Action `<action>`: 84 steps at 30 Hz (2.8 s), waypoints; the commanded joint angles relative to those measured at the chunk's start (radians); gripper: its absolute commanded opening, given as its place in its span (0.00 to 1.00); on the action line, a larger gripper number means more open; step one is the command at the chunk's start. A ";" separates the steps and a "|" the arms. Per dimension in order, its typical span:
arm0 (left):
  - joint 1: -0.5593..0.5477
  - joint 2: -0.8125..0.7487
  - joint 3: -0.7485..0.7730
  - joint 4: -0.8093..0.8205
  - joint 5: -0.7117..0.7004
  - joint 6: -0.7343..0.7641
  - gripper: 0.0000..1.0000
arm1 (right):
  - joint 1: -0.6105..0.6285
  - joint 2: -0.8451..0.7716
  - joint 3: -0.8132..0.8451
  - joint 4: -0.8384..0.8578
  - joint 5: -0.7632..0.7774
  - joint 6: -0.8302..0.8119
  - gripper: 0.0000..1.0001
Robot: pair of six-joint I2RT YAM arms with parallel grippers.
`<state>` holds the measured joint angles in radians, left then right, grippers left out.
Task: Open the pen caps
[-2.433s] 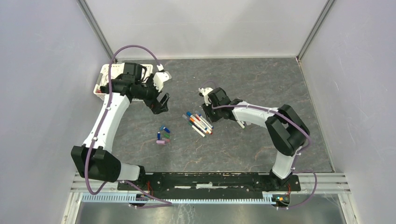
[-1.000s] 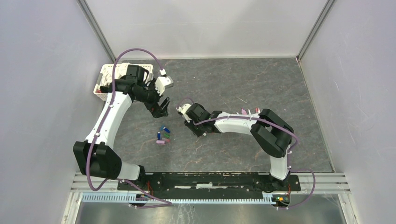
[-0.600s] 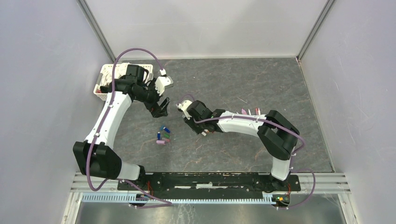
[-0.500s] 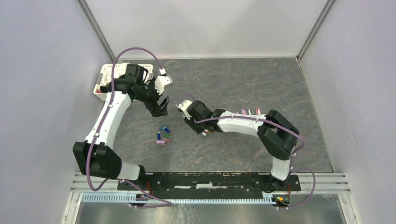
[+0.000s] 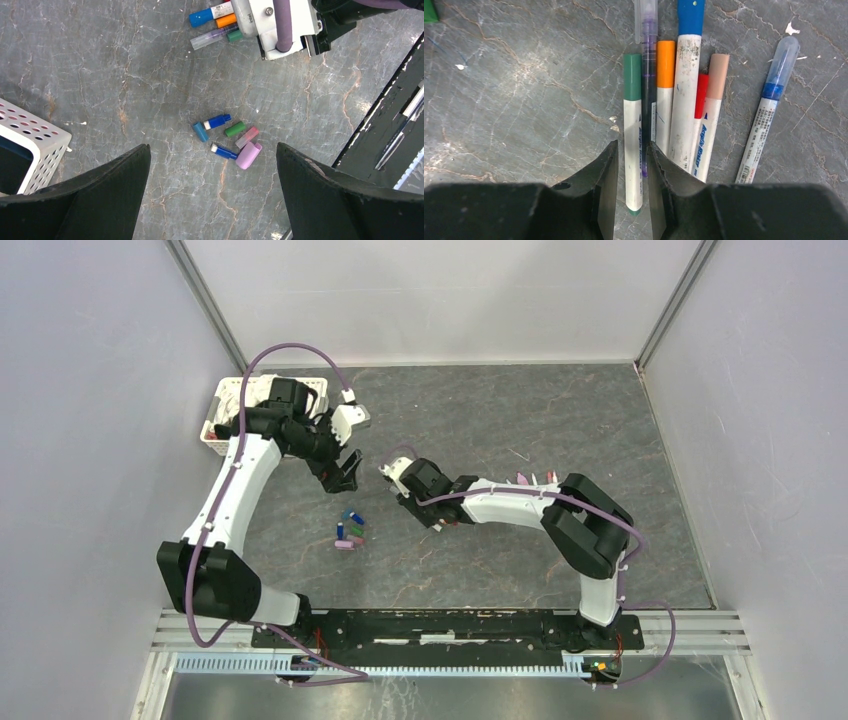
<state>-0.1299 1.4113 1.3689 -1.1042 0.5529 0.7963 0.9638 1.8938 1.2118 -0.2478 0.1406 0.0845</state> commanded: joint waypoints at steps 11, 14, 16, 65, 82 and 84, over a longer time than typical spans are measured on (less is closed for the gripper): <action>0.013 0.006 0.024 -0.024 0.034 0.053 1.00 | -0.007 0.037 -0.081 0.056 -0.006 0.012 0.32; 0.016 0.007 0.009 -0.026 0.037 0.065 1.00 | -0.004 0.036 -0.103 0.061 -0.027 0.021 0.32; 0.016 0.012 -0.006 -0.037 0.047 0.080 1.00 | -0.002 0.023 -0.111 0.066 -0.033 0.024 0.31; -0.207 -0.266 -0.327 -0.013 0.043 0.623 0.02 | -0.085 -0.041 0.176 0.063 -1.109 0.209 0.32; -0.116 -0.218 -0.309 -0.072 -0.066 0.742 0.02 | -0.172 -0.111 0.022 0.013 -1.083 0.146 0.00; -0.041 -0.166 -0.277 -0.097 -0.092 0.812 0.02 | -0.194 -0.157 -0.040 -0.052 -1.073 0.085 0.00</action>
<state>-0.3138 1.1934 1.0260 -1.1313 0.6106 1.4635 0.8532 1.8503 1.2823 -0.0952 -0.9642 0.3073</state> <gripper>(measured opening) 0.186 0.209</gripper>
